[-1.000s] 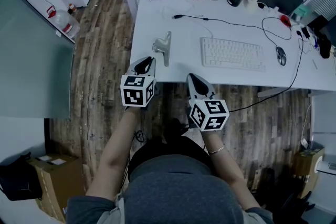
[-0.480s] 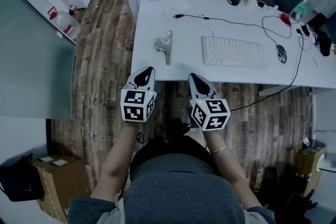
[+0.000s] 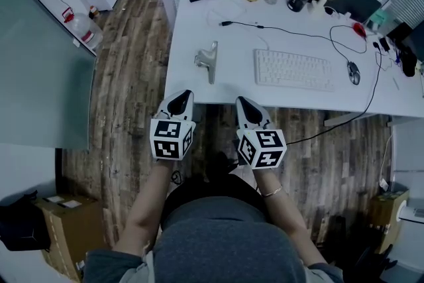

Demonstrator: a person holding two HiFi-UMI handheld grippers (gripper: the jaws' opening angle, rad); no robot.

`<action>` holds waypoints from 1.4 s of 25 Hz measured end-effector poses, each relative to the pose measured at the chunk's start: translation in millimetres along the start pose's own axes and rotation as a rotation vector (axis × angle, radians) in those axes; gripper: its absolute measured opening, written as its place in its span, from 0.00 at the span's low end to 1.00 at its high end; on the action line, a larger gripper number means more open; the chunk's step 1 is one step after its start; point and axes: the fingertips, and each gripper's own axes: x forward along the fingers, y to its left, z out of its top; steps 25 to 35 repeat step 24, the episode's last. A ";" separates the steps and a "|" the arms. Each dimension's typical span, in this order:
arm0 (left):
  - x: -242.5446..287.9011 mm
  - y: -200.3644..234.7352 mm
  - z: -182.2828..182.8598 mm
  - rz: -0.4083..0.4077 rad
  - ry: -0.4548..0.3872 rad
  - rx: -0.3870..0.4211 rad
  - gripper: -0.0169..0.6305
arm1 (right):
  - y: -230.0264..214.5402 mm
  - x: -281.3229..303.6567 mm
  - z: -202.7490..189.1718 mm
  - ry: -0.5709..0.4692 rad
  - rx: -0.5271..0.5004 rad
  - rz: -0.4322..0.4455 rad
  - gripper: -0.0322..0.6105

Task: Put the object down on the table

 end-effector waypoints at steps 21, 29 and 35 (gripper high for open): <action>6.8 -6.2 -2.7 0.010 0.004 -0.025 0.07 | -4.1 2.9 -0.1 0.029 -0.041 0.018 0.05; 9.9 -6.9 -1.8 0.008 0.004 -0.027 0.07 | -5.1 3.5 0.5 0.028 -0.041 0.020 0.05; 9.9 -6.9 -1.8 0.008 0.004 -0.027 0.07 | -5.1 3.5 0.5 0.028 -0.041 0.020 0.05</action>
